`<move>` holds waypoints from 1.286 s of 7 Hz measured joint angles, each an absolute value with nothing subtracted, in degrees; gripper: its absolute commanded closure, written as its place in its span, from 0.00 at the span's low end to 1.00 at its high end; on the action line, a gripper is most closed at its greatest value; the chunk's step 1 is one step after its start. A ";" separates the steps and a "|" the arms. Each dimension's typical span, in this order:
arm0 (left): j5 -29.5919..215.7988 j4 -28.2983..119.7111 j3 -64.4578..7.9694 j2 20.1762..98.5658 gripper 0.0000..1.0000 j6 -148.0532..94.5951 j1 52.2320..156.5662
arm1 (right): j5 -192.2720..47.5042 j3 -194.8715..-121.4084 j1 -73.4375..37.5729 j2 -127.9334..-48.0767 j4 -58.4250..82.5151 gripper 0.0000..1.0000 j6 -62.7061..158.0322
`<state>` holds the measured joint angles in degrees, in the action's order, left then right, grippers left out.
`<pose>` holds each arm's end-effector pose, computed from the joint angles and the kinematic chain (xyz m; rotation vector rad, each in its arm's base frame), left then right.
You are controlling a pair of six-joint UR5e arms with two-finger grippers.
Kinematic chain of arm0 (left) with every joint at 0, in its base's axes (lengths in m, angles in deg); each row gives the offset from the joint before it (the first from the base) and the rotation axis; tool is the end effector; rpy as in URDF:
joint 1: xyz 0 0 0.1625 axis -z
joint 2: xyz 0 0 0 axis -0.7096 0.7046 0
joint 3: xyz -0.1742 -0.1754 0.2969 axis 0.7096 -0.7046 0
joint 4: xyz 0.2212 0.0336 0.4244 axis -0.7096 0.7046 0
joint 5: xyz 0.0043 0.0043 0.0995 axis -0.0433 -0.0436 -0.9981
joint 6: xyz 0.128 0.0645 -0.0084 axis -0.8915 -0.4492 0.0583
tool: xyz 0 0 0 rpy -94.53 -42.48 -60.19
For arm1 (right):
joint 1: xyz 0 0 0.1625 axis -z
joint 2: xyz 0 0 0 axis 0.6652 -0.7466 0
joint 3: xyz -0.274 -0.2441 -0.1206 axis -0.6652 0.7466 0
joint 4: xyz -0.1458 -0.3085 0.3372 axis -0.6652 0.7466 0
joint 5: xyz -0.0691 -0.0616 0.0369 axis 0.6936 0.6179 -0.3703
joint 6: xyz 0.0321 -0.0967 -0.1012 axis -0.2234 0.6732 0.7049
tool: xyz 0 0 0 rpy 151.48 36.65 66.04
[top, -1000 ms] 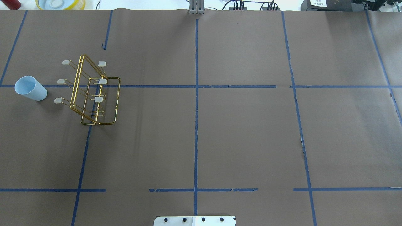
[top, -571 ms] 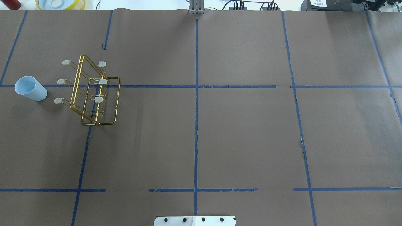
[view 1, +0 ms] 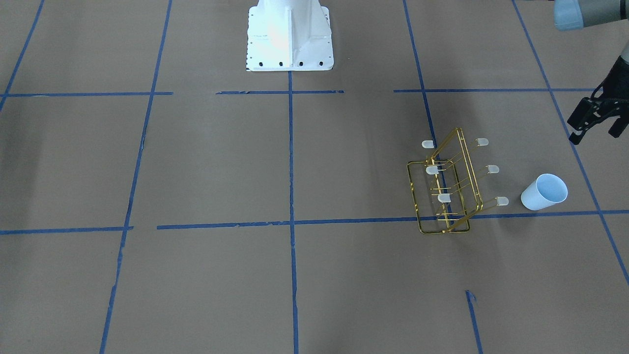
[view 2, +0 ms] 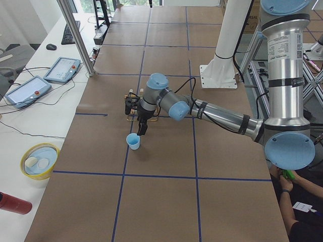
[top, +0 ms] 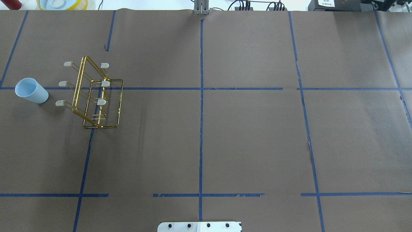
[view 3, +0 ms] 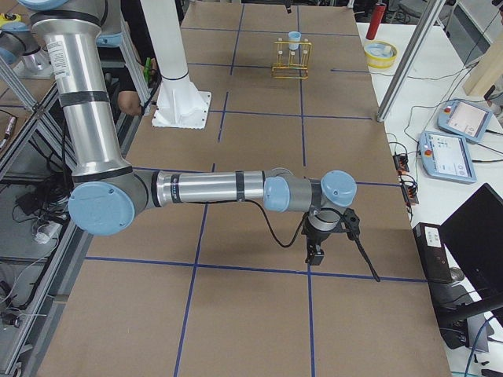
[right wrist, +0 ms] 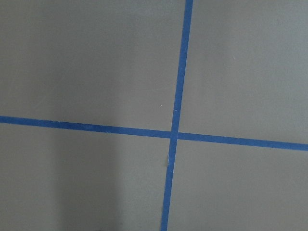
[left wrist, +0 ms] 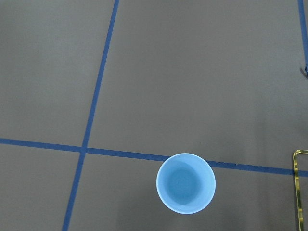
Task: Hang cup on cup holder
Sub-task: 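Lower the left gripper and grasp the pale blue cup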
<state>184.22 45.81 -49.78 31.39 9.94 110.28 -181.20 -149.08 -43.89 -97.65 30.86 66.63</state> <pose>0.1621 -0.5339 0.4683 0.3156 0.7309 -0.2979 -0.0108 -0.6286 0.6159 -0.0318 -0.7301 -0.1072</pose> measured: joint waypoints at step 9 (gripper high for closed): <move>139.00 68.81 -39.59 27.23 0.00 42.00 82.62 | -181.20 -149.08 -43.90 -97.65 30.88 0.00 66.62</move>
